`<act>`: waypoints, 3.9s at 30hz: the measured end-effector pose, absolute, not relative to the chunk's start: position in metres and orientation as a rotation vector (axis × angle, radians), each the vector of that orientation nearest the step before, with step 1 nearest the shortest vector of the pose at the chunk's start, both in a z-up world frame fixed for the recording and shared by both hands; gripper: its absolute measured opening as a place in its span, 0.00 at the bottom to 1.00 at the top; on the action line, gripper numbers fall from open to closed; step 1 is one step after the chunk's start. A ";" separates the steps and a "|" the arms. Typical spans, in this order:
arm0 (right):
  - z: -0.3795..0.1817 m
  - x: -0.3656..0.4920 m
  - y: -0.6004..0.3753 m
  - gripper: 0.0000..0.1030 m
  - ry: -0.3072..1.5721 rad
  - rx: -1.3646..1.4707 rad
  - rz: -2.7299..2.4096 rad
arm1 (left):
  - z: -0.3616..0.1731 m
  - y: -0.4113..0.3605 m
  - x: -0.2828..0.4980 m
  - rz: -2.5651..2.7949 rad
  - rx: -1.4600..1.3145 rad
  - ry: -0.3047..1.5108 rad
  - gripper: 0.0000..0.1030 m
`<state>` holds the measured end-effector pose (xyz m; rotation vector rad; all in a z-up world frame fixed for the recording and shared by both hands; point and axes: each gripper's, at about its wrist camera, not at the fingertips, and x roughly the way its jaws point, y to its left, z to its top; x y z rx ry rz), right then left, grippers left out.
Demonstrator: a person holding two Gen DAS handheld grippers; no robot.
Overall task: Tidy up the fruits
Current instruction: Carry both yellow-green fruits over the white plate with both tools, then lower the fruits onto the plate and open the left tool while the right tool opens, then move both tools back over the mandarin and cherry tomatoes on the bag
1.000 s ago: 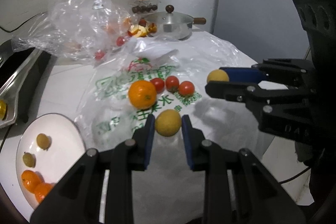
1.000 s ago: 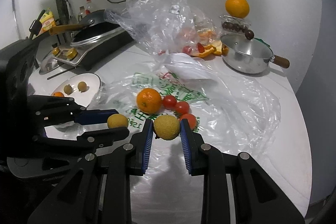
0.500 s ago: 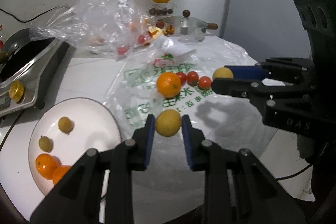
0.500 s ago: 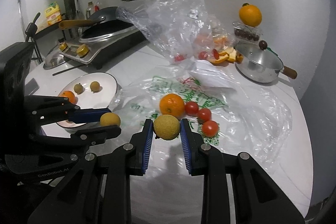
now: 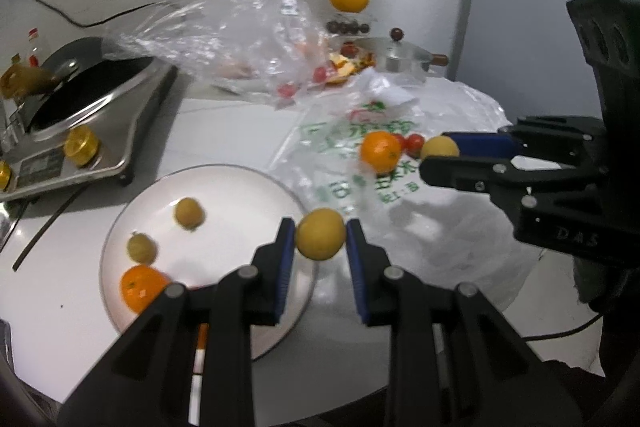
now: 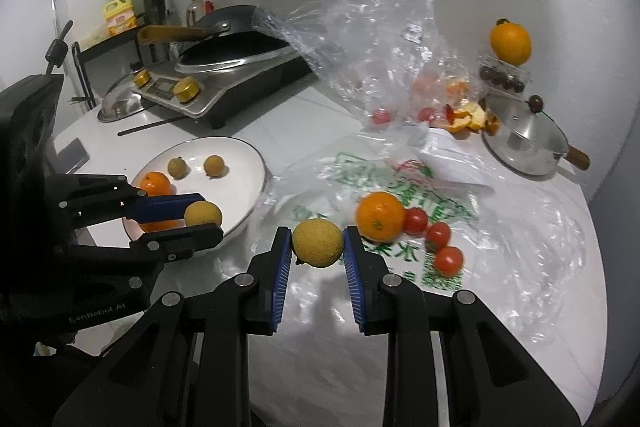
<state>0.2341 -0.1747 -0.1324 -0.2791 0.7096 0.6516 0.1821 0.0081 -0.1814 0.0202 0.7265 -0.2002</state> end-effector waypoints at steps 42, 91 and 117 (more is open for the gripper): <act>-0.159 0.254 -0.080 0.27 0.781 -0.364 0.777 | -0.210 0.094 0.206 -0.038 -0.008 0.780 0.27; -0.184 0.271 0.017 0.28 0.846 -0.410 0.824 | -0.205 0.174 0.181 0.056 -0.121 0.694 0.52; -0.148 0.242 -0.032 0.37 0.756 -0.372 0.774 | -0.177 0.137 0.156 0.054 -0.085 0.654 0.52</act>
